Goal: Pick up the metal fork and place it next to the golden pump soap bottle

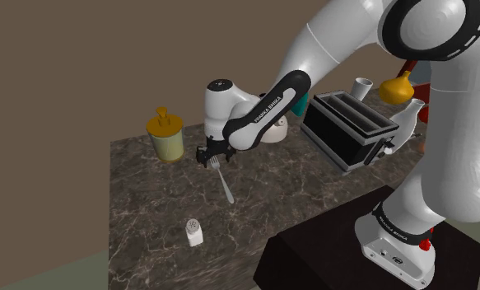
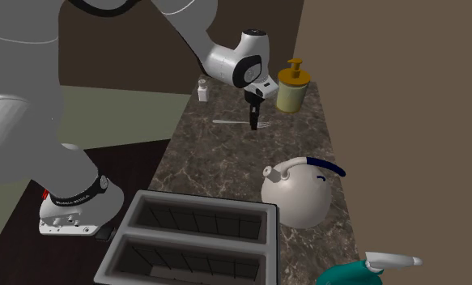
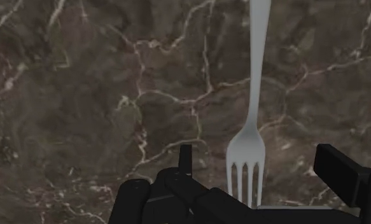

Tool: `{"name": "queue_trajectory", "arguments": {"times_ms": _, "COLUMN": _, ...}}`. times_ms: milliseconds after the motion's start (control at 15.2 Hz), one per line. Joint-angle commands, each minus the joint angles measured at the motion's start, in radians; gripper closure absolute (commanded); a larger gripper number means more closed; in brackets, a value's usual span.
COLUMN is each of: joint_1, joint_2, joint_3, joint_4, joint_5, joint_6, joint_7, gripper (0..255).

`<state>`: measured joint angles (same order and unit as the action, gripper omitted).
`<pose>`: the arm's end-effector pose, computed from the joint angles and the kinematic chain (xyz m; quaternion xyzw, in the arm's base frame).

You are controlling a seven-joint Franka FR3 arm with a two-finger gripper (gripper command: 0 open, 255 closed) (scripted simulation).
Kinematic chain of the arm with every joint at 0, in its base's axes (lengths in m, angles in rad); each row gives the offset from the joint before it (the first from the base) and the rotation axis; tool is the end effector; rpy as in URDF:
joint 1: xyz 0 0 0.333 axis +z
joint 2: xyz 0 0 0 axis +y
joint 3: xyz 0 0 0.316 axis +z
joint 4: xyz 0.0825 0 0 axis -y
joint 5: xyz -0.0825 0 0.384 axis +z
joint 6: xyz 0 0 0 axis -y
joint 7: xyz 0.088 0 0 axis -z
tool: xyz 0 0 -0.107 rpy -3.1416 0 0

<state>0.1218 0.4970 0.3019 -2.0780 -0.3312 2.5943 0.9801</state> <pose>0.5370 0.2477 0.1994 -0.9870 0.1569 -0.0338 0.0041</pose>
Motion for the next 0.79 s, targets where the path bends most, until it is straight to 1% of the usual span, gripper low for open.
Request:
{"name": "queue_trajectory", "arguments": {"times_ms": 0, "joint_1": -0.009, "joint_2": -0.029, "joint_3": 0.013, "joint_4": -0.007, "joint_5": 0.016, "joint_6": -0.022, "joint_7": -0.011, "gripper": 0}}
{"name": "queue_trajectory", "arguments": {"times_ms": 198, "joint_1": -0.033, "joint_2": -0.109, "joint_3": 0.046, "joint_4": -0.018, "joint_5": 0.061, "joint_6": -0.087, "joint_7": -0.042, "gripper": 0}}
{"name": "queue_trajectory", "arguments": {"times_ms": 726, "joint_1": -0.033, "joint_2": -0.109, "joint_3": 0.046, "joint_4": -0.018, "joint_5": 0.062, "joint_6": -0.087, "joint_7": -0.042, "gripper": 0}}
